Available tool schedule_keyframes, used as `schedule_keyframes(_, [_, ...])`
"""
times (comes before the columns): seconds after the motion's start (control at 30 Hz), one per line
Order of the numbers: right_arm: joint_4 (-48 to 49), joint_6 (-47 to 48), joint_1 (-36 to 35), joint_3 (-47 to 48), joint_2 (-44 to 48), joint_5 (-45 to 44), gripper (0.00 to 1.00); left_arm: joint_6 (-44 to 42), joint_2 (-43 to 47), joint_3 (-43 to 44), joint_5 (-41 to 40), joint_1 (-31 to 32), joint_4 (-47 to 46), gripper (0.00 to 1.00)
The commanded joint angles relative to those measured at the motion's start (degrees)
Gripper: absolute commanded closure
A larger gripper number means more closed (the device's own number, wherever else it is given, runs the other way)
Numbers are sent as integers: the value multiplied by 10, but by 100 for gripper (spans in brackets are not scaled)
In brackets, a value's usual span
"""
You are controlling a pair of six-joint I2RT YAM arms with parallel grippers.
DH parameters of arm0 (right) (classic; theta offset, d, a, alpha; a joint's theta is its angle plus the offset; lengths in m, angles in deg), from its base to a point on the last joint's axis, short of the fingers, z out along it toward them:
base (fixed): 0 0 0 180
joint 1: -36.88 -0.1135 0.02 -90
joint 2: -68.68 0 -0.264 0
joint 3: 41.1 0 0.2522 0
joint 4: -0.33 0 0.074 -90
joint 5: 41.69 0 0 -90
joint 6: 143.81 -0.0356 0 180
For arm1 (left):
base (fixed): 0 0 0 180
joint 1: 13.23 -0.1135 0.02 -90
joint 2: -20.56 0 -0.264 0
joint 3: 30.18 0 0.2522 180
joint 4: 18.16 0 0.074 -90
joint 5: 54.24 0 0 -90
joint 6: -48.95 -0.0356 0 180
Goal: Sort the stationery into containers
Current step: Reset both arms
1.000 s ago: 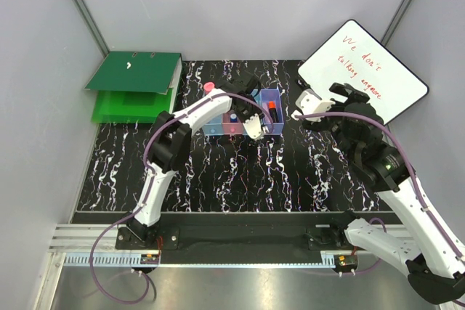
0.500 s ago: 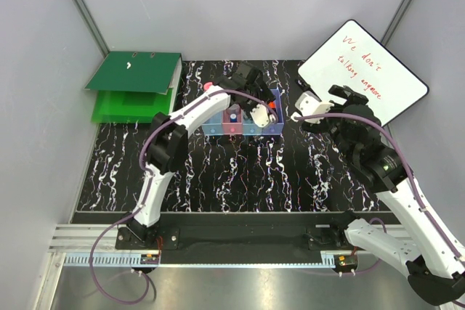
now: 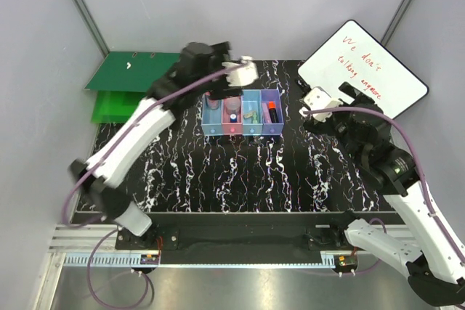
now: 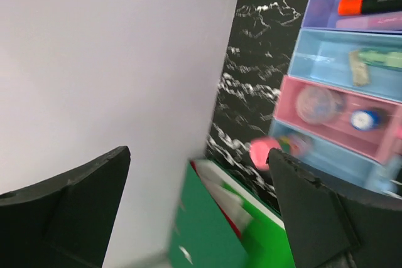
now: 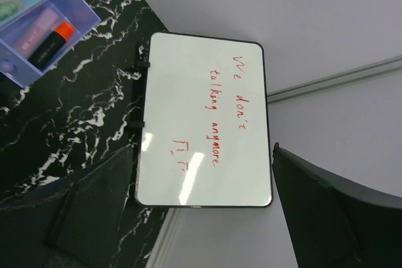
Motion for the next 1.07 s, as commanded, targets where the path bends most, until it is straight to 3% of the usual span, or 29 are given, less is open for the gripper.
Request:
schedule_keyframes(0.0, [-32,-92,4,24,23,48,0,277,174,-106,-57,-12,74,1])
schedule_keyframes(0.07, [-64,-103,4,16,27,73,0,357,226,-178,-74,-15,99,1])
schedule_keyframes(0.2, [-141,-183,4,36,-2,67,0,439,360,-246,1,-75,158,1])
schedule_keyframes(0.27, [-191,-240,4,61,-23,61,0,479,399,-287,-22,-84,165,1])
schedule_keyframes(0.4, [-246,-367,5,96,-28,155,0,521,494,-335,-81,-85,156,1])
schedule_keyframes(0.6, [-238,-429,4,95,-17,120,0,546,518,-371,-138,-85,153,1])
schedule_keyframes(1.03, [-214,-433,4,78,-8,75,0,550,521,-377,-137,-85,150,1])
